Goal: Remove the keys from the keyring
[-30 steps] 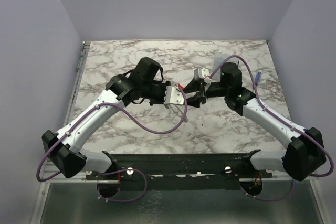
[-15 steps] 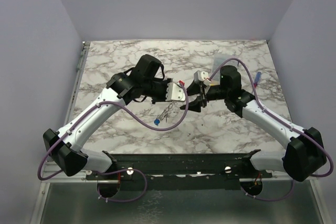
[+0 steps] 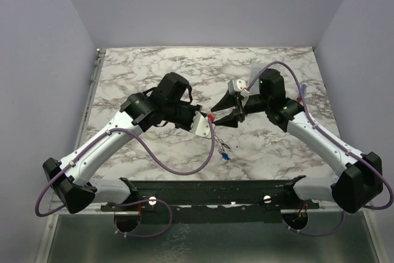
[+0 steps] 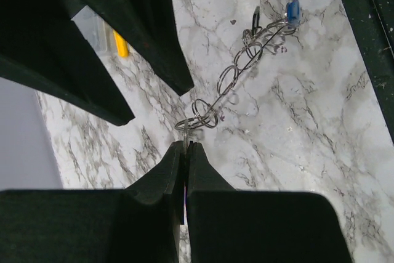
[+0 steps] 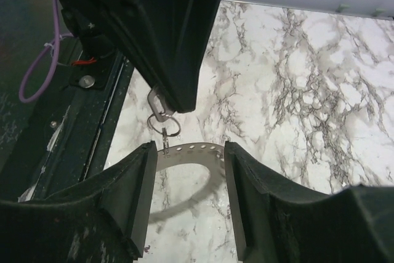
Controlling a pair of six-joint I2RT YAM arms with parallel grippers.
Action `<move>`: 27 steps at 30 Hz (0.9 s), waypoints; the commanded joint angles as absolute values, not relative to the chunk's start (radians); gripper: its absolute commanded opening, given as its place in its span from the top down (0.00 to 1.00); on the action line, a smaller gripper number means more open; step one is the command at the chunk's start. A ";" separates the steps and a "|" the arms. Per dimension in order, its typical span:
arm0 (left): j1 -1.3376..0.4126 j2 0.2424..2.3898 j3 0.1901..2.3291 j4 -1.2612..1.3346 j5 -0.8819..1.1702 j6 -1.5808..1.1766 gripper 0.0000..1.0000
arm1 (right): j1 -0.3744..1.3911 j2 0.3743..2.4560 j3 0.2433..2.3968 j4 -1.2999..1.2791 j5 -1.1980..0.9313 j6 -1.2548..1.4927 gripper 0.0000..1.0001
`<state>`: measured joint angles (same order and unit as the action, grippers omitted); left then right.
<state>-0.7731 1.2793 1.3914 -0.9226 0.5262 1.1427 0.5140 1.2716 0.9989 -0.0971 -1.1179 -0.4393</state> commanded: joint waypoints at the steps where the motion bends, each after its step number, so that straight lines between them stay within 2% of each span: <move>1: -0.807 1.239 1.369 -0.931 0.490 1.242 1.00 | 0.501 1.285 1.065 -0.201 -1.154 -0.501 0.45; 15: -0.890 1.164 1.273 -0.940 0.389 1.425 1.00 | 0.501 1.346 1.114 -0.224 -1.170 -0.526 0.52; 27: -0.967 1.131 1.226 -0.939 0.312 1.558 1.00 | 0.501 1.371 1.126 -0.258 -1.185 -0.560 0.53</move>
<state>-0.9409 1.1648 1.2480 -0.9405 0.3489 1.4689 0.5045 1.3544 1.0950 -0.2298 -1.1477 -0.5339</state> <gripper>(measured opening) 0.027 0.468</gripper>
